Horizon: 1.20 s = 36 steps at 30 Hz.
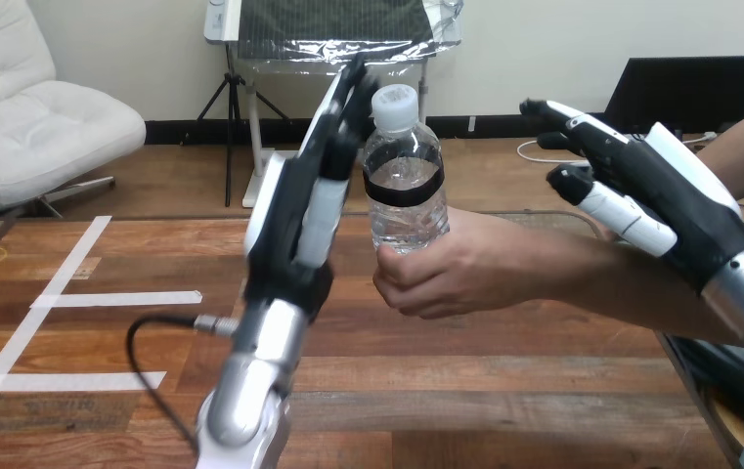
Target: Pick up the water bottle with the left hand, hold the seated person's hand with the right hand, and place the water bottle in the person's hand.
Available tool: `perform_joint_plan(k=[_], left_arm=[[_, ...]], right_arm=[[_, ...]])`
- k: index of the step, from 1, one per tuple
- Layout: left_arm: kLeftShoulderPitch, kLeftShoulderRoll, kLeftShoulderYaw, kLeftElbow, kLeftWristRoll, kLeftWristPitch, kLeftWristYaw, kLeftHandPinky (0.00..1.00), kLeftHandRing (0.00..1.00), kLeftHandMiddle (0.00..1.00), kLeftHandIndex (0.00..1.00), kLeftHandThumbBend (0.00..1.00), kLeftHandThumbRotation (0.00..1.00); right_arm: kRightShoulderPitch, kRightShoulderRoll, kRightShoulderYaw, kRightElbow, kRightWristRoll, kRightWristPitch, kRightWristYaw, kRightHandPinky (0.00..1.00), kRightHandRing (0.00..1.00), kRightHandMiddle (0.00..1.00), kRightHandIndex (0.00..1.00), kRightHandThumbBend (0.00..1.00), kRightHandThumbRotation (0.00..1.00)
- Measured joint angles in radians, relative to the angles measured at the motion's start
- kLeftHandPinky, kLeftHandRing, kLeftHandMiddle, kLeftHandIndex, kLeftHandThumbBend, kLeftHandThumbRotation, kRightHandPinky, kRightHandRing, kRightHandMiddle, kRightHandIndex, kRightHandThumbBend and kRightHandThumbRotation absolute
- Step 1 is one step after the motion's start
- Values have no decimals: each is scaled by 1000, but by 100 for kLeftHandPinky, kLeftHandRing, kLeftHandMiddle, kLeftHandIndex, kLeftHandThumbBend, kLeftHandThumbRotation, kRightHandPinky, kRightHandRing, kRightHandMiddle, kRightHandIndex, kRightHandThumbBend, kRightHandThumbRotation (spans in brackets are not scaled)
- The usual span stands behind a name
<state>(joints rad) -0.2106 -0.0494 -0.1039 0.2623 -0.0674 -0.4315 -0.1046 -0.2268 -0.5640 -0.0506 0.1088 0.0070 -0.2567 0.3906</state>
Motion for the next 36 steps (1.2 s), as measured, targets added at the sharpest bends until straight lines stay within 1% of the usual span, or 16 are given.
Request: perform_joint_plan(k=[6, 12, 17, 20, 25, 29, 35, 36], left_arm=[[63, 7, 2, -63, -1, 50, -1, 98, 95, 92, 92, 97, 100], [116, 12, 3, -130, -6, 95, -5, 95, 94, 92, 91, 95, 100], [154, 15, 4, -195, -19, 131, -13, 94, 94, 91, 90, 94, 100], [176, 15, 6, -235, -33, 146, -15, 91, 92, 90, 89, 94, 100], [217, 15, 7, -303, -62, 153, -22, 84, 89, 89, 87, 94, 100], [249, 15, 11, -358, -94, 153, -30, 77, 86, 87, 86, 93, 98], [300, 15, 20, -445, -158, 137, -48, 73, 84, 86, 84, 90, 95], [309, 15, 23, -457, -166, 132, -52, 73, 84, 85, 83, 89, 94]], right_arm=[[49, 37, -5, -76, 30, 0, -14, 82, 93, 95, 95, 90, 100], [93, 76, -6, -148, 39, -2, -37, 80, 93, 94, 94, 92, 100], [130, 107, -6, -203, 60, -2, -52, 80, 92, 93, 93, 94, 100], [154, 126, -6, -238, 75, -2, -62, 80, 92, 92, 93, 95, 100], [201, 165, -5, -299, 108, -6, -80, 82, 92, 90, 92, 93, 100], [245, 203, -4, -343, 128, -21, -99, 83, 91, 89, 91, 91, 100], [325, 283, 2, -408, 160, -82, -129, 84, 92, 90, 92, 90, 100], [338, 295, 5, -418, 165, -92, -132, 86, 93, 91, 92, 91, 100]])
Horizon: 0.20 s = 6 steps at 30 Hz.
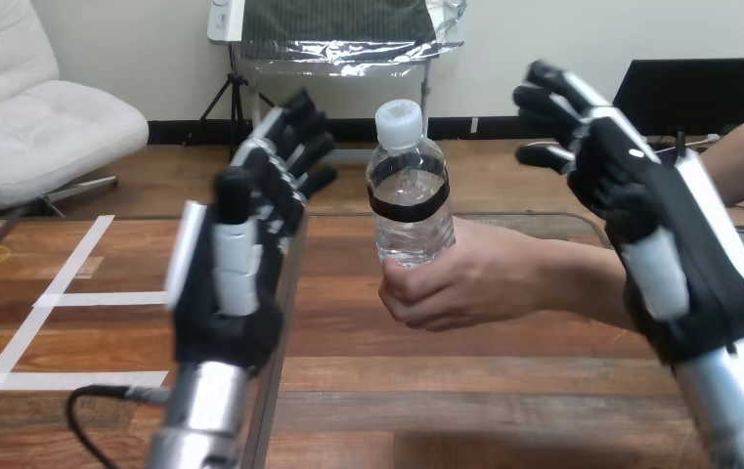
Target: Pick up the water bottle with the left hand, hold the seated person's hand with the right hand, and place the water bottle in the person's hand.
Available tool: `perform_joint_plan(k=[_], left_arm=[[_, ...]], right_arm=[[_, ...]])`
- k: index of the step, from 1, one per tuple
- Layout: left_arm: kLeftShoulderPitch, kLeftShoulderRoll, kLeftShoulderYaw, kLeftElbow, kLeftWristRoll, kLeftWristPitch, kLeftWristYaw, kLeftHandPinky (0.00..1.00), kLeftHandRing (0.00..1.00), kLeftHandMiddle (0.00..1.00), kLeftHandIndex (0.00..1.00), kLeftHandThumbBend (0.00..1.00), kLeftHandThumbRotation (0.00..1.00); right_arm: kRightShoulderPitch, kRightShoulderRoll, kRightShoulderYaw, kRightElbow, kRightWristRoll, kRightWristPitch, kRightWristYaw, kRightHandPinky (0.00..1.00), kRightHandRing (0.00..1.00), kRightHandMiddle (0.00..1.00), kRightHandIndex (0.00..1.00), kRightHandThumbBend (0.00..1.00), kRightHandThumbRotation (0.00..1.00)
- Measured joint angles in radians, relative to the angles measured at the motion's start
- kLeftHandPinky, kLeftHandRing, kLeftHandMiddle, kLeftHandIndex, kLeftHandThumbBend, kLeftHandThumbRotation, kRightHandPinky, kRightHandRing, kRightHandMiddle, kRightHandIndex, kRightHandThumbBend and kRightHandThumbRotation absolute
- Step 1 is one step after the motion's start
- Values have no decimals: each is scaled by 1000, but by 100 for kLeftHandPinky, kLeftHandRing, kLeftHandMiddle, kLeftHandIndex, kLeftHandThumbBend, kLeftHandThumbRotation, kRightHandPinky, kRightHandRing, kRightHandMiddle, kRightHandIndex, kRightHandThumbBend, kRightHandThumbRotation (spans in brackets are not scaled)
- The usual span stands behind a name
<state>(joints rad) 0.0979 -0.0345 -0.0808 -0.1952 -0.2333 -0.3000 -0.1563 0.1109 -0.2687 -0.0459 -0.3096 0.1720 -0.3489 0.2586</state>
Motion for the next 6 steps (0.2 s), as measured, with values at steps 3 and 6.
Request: perform_joint_plan(k=[3, 6], left_arm=[[24, 0, 12, -36, -20, -25, -8, 72, 83, 84, 82, 88, 93], [43, 0, 25, -64, -34, -63, -15, 71, 83, 84, 81, 86, 93]], right_arm=[[43, 37, 11, -32, 18, -33, -6, 88, 94, 93, 93, 92, 100], [90, 71, 27, -66, 23, -58, -14, 89, 95, 94, 93, 93, 100]])
